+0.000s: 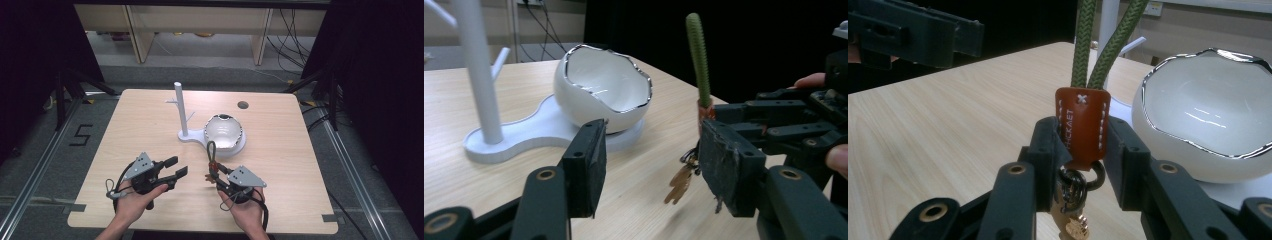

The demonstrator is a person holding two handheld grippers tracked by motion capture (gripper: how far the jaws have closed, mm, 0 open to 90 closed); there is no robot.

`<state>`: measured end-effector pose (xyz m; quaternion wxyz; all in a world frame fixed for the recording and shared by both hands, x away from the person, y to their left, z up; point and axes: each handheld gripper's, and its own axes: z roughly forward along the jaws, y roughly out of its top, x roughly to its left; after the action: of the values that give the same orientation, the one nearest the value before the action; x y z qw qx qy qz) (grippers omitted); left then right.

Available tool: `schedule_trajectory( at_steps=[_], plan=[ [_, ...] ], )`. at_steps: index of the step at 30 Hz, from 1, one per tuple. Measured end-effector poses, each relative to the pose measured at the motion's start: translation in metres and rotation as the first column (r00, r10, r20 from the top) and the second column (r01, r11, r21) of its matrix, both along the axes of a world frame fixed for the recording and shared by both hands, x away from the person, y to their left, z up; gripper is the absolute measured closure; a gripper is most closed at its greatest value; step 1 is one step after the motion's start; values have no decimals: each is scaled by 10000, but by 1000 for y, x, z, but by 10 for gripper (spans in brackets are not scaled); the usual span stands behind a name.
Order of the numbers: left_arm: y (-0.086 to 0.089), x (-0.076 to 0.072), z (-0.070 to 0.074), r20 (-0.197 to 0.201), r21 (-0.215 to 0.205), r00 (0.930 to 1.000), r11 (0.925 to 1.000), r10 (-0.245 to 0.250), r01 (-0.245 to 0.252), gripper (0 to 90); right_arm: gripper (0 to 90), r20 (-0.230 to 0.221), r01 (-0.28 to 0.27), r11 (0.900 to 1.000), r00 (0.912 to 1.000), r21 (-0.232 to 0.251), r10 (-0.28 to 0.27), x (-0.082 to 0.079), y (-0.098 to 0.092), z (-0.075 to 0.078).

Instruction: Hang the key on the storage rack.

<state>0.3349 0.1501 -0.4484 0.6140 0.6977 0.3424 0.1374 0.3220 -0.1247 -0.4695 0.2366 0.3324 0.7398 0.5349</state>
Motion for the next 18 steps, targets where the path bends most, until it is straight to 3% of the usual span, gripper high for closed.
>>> schedule_trajectory(
  at_steps=[2,3,5,10,14,15,18],
  plan=[
    [-5,3,1,-139,-95,9998,9998,-160,159,473,685,479,-137,9999,9988,37,135,3,2,-1],
    [-6,4,2,-143,-59,9997,9998,-205,204,483,685,203,-46,10000,9998,-80,48,1,2,1],
    [-8,5,2,-123,-155,9995,9995,-282,280,492,685,130,23,10000,9999,22,-24,0,3,0],
    [-16,6,7,-170,-234,9983,9982,-554,550,574,685,225,-52,10000,9997,-65,53,0,5,1],
    [-22,9,9,-264,-340,9963,9961,-820,811,601,685,212,-84,9999,9997,131,81,0,6,1],
    [-25,11,9,-305,-384,9953,9952,-914,902,622,685,395,-85,10000,9992,0,85,0,6,2],
    [-29,13,9,-422,-548,9938,9934,-1029,1005,643,685,244,-21,10000,9997,-46,22,-2,6,3]
  ],
)
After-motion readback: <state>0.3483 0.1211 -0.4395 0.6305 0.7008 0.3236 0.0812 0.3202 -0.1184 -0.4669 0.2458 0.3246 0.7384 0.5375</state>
